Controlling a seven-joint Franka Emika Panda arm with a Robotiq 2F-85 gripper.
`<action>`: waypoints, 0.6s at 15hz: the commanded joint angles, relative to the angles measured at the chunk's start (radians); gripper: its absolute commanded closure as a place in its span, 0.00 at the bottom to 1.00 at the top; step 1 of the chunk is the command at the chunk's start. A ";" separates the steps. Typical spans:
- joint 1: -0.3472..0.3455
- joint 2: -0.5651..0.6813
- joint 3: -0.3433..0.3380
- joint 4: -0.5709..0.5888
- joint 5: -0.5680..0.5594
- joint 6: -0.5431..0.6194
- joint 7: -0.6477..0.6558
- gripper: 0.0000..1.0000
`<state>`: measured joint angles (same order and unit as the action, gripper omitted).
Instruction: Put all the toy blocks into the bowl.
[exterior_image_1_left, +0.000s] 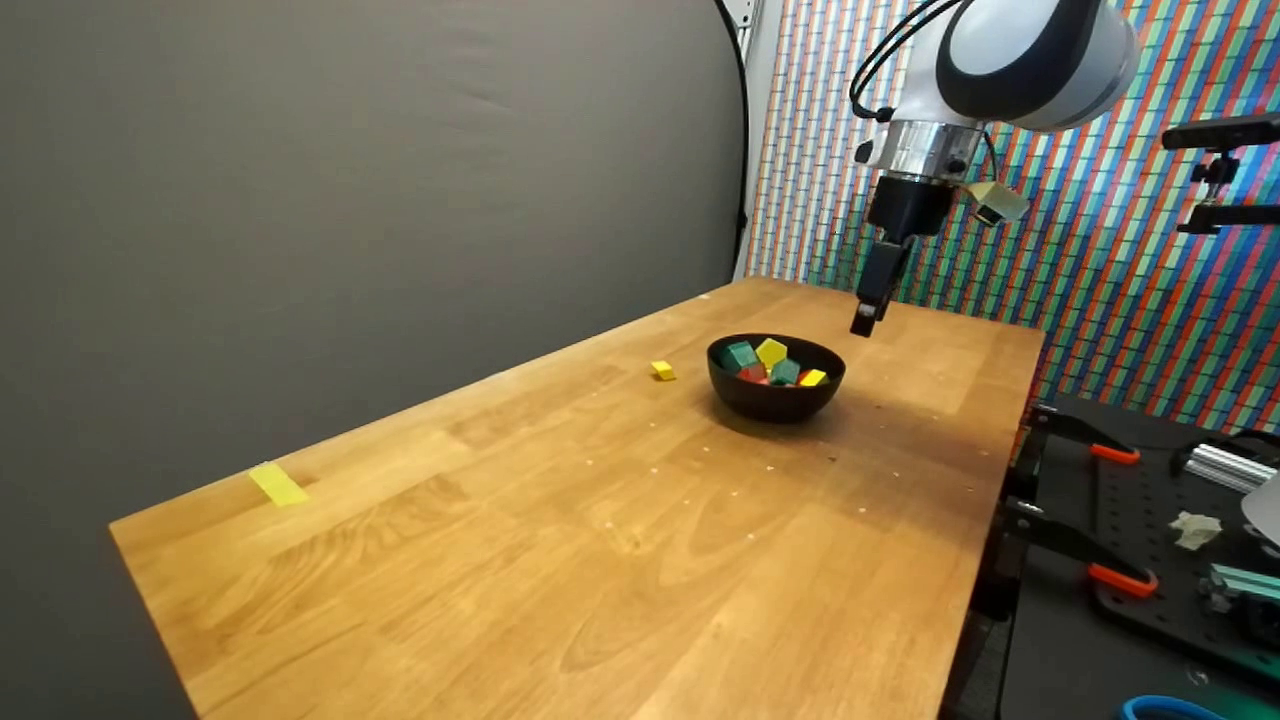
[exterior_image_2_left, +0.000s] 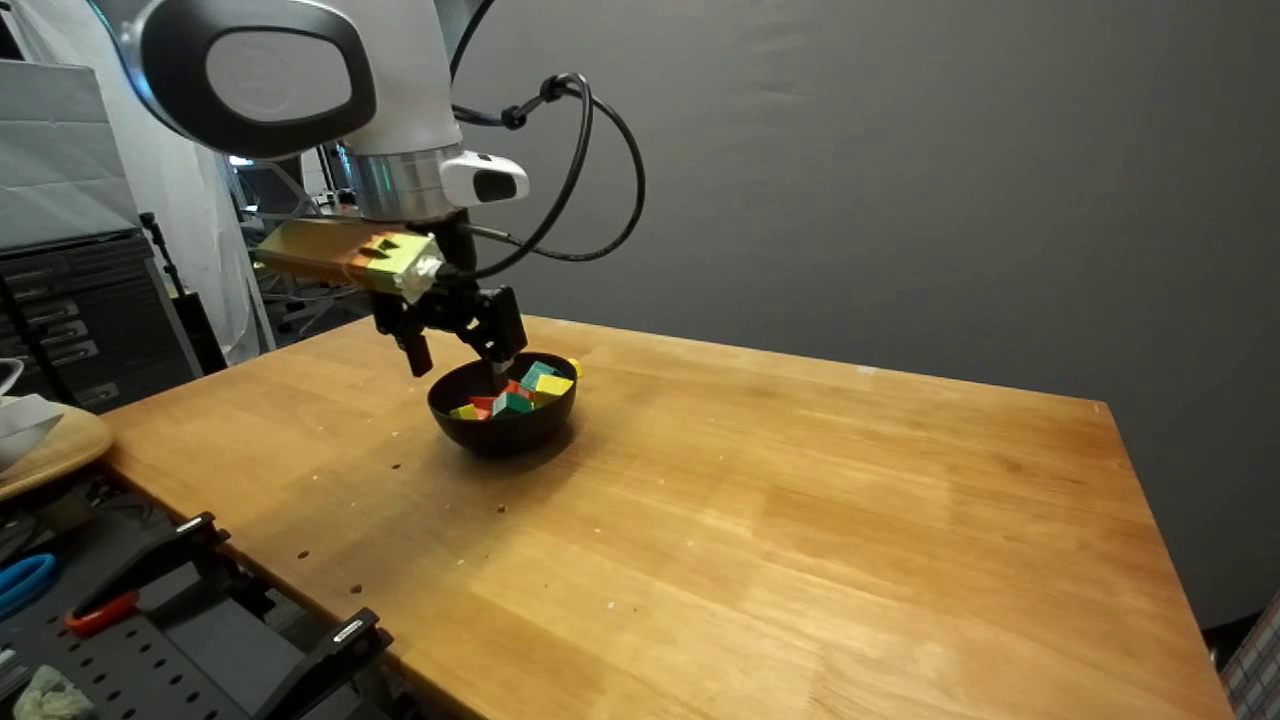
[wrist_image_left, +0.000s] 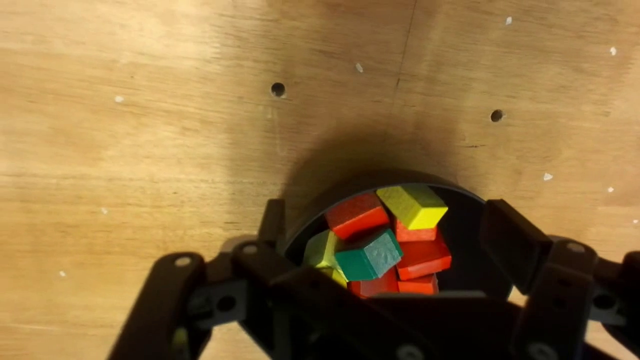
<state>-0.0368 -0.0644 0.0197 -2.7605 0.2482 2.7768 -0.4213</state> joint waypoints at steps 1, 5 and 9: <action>0.028 0.006 -0.006 0.040 -0.091 0.030 0.039 0.00; 0.041 0.053 0.006 0.135 -0.244 0.150 0.065 0.00; 0.058 0.220 0.016 0.307 -0.255 0.159 0.038 0.00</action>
<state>0.0107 0.0069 0.0305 -2.5909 0.0025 2.9107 -0.3808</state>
